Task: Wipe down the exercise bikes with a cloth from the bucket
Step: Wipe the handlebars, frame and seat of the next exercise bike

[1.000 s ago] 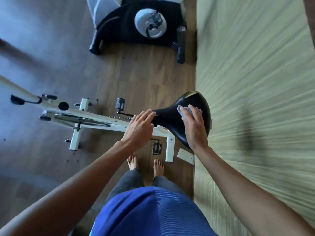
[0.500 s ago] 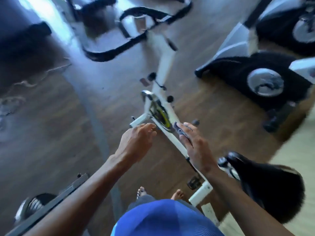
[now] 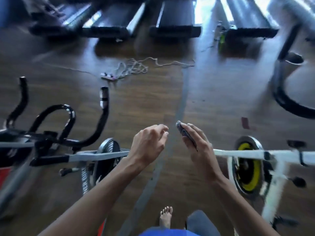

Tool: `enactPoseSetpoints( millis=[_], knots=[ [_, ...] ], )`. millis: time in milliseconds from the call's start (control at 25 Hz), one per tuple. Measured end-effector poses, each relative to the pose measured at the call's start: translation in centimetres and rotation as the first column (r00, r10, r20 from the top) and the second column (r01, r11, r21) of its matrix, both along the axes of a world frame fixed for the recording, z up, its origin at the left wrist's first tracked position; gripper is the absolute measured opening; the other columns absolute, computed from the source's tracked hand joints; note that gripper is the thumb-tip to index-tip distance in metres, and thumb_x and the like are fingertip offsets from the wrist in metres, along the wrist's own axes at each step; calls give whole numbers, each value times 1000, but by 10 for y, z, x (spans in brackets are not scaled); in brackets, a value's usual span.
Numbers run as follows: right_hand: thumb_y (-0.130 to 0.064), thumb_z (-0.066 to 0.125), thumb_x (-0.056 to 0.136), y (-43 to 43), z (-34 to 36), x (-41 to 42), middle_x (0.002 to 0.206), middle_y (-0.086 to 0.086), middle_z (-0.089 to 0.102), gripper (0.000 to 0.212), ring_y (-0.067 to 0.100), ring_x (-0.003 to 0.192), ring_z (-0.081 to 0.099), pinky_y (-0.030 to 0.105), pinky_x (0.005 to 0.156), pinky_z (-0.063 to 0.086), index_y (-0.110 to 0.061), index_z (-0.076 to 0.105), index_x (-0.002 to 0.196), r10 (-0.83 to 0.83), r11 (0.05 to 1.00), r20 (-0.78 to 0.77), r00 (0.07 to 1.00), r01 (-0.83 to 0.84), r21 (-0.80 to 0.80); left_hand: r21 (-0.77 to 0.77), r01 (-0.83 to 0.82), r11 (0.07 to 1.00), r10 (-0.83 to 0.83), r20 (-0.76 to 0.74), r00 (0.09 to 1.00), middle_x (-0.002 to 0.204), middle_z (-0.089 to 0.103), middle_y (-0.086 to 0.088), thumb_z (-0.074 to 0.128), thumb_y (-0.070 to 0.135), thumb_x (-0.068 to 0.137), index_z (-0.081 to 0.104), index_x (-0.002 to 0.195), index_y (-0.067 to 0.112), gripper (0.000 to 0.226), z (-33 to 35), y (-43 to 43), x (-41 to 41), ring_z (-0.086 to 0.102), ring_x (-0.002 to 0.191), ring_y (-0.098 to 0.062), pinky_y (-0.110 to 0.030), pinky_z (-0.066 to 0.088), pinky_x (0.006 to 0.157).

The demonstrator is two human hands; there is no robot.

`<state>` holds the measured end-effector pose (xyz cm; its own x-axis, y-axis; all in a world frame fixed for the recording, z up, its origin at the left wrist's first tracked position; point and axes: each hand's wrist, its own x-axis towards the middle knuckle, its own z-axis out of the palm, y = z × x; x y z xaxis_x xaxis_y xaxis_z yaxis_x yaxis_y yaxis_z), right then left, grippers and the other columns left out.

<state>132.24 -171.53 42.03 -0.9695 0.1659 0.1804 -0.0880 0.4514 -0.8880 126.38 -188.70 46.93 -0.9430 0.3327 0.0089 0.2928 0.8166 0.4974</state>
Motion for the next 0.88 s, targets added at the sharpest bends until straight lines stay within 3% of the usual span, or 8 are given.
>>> enactPoseSetpoints(
  millis=[240, 480, 680, 880],
  knots=[
    [-13, 58, 101, -65, 6, -97, 143, -5, 55, 40, 2, 137, 45, 15, 112, 32, -26, 60, 139, 248, 968, -63, 967, -249, -14, 86, -307, 948, 309, -6, 951, 111, 72, 7, 55, 32, 98, 68, 114, 26, 21, 0, -66, -42, 67, 99, -16, -33, 52, 84],
    [-15, 56, 102, -122, 5, -169, 146, -4, 52, 40, 1, 137, 44, 13, 111, 33, -26, 58, 140, 440, 897, -65, 896, -442, -17, 142, -552, 822, 560, -18, 829, 111, 73, 5, 60, 27, 96, 70, 113, 25, 20, 0, -114, -77, 69, 100, -17, -35, 54, 87],
    [-16, 56, 102, -157, -1, -197, 146, -2, 51, 38, 8, 135, 47, 10, 109, 32, -26, 59, 139, 472, 881, -35, 881, -473, -11, 183, -620, 763, 625, 39, 780, 104, 75, 5, 59, 29, 96, 70, 111, 26, 19, -11, -141, -101, 69, 94, -16, -37, 55, 86],
    [-18, 54, 103, -182, -4, -208, 147, -4, 50, 37, 4, 136, 45, 3, 105, 29, -29, 59, 139, 427, 904, -42, 903, -428, -13, 225, -569, 791, 578, 31, 816, 99, 74, 8, 57, 29, 96, 70, 106, 26, 16, -20, -167, -130, 69, 89, -11, -34, 55, 85]
  ],
)
